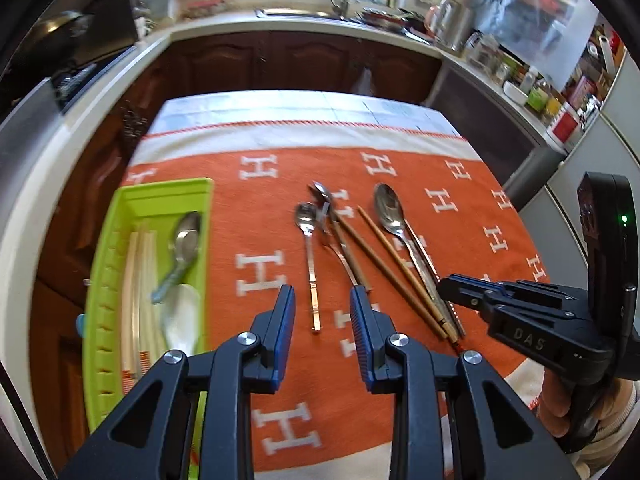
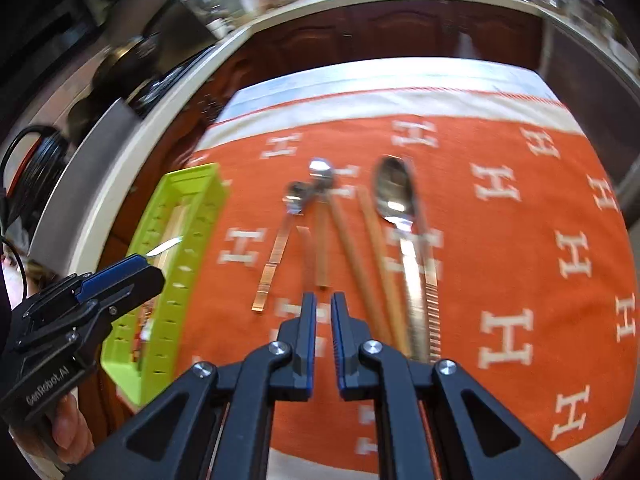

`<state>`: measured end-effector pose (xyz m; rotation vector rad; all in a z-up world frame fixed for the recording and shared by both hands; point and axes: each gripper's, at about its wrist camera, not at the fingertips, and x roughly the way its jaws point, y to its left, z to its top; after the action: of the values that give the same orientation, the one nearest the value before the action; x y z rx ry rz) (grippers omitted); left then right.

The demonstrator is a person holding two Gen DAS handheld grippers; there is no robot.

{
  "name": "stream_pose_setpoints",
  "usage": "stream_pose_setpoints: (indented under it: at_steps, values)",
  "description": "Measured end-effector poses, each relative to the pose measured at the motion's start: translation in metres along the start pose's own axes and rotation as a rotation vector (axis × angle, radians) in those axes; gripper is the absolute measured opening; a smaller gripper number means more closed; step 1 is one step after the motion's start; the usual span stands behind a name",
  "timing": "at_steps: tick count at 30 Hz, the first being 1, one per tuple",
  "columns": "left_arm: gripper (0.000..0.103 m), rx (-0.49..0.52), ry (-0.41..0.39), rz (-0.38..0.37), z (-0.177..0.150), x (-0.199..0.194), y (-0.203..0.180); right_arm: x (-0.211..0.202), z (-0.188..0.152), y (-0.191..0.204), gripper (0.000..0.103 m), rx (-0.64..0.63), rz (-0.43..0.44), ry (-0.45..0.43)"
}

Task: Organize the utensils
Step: 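Grasp a silver spoon with the left gripper while the right grasps a fork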

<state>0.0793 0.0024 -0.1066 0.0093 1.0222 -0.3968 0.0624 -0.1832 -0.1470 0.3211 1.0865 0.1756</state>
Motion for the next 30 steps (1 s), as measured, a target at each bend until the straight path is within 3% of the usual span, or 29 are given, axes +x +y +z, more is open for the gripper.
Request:
stream_pose_setpoints:
  at_steps: [4,9,19,27,29,30]
  values:
    - [0.026,-0.011,0.03,-0.026,0.004,0.025,-0.006,0.001,-0.005,-0.033,0.009,0.06,-0.016,-0.008]
    - [0.026,-0.028,0.057,0.008,0.011,0.055,-0.002,0.003,-0.004,-0.048,0.009,0.08,0.001,-0.033]
    - [0.025,-0.071,0.134,0.058,0.012,0.106,0.014,0.02,-0.001,-0.039,0.009,0.026,0.067,-0.027]
    - [0.024,-0.02,0.104,0.11,0.013,0.122,0.005,0.032,0.002,-0.025,0.009,-0.024,0.093,-0.017]
    - [0.02,-0.006,0.089,0.133,0.013,0.122,0.003,0.034,0.003,-0.022,0.009,-0.036,0.096,-0.018]
    - [0.012,0.005,0.079,0.153,0.012,0.123,0.001,0.035,0.003,-0.021,0.009,-0.039,0.097,-0.019]
